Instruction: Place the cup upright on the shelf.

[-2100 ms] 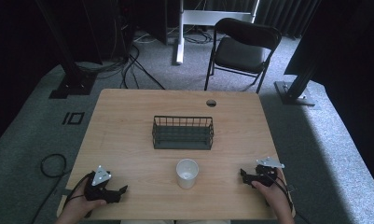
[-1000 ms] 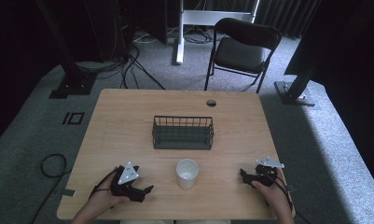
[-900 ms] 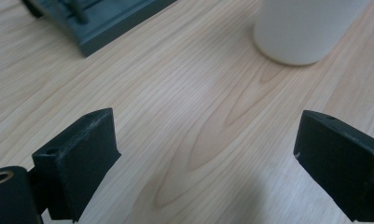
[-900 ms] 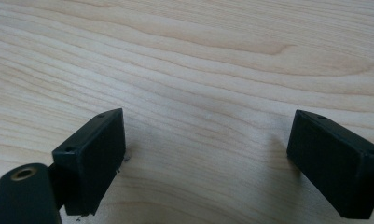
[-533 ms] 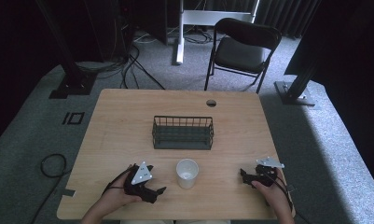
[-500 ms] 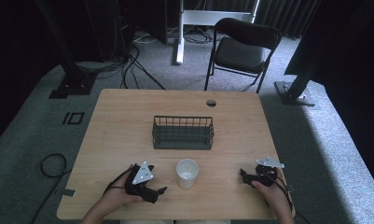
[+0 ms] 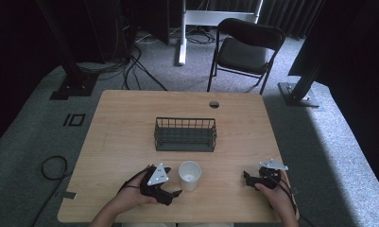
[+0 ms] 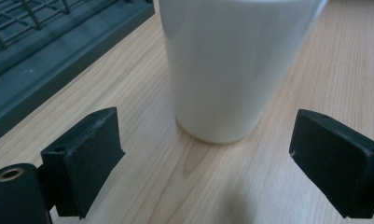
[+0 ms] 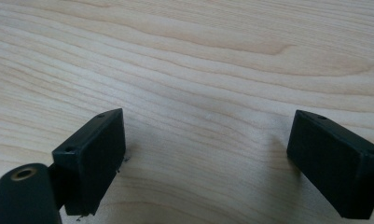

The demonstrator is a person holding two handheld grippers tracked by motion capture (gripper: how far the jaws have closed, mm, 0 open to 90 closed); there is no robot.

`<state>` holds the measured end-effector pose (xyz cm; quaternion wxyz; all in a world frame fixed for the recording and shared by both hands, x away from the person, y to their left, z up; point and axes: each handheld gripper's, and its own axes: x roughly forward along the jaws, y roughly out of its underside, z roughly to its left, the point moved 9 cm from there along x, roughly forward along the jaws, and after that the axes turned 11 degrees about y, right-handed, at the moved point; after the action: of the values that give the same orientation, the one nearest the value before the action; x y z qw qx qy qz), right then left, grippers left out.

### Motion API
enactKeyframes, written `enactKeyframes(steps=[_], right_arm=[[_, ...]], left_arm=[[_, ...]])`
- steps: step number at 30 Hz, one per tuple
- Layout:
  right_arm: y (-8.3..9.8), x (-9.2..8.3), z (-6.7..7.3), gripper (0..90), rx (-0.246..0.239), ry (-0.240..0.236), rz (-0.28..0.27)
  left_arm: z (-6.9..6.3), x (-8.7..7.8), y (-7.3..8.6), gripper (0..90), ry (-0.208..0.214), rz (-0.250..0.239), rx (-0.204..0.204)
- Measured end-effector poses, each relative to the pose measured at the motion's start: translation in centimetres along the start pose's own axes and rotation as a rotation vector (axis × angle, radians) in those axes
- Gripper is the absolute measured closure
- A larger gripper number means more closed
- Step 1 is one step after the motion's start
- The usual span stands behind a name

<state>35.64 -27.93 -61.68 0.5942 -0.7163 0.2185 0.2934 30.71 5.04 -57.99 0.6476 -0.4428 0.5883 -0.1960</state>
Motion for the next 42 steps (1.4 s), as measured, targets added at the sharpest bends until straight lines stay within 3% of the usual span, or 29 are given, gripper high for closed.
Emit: enactKeyframes(steps=[8, 17, 23, 28, 34, 42], right_arm=[[0.0, 0.0, 0.0, 10.9, 0.0, 0.0, -0.001], [0.0, 0.0, 0.0, 10.9, 0.0, 0.0, -0.001], [0.0, 0.0, 0.0, 11.0, 0.001, 0.0, -0.001], [0.0, 0.0, 0.0, 10.9, 0.0, 0.0, -0.001], [0.0, 0.0, 0.0, 10.9, 0.0, 0.0, -0.001], [0.0, 0.0, 0.0, 11.0, 0.0, 0.0, -0.001]], left_arm=[[-0.2, 1.1, -1.8, 9.3, 0.013, -0.056, 0.004], [-0.1, 2.0, -3.9, 9.4, -0.004, -0.144, 0.015], [-0.5, 2.4, -4.8, 9.5, 0.012, -0.189, 0.017], [-0.7, 2.8, -5.4, 13.3, 0.0, -0.229, 0.013], [-0.8, 3.0, -5.4, 18.3, -0.013, -0.239, 0.017], [-1.0, 2.3, -6.0, 20.0, 0.002, -0.253, 0.026]])
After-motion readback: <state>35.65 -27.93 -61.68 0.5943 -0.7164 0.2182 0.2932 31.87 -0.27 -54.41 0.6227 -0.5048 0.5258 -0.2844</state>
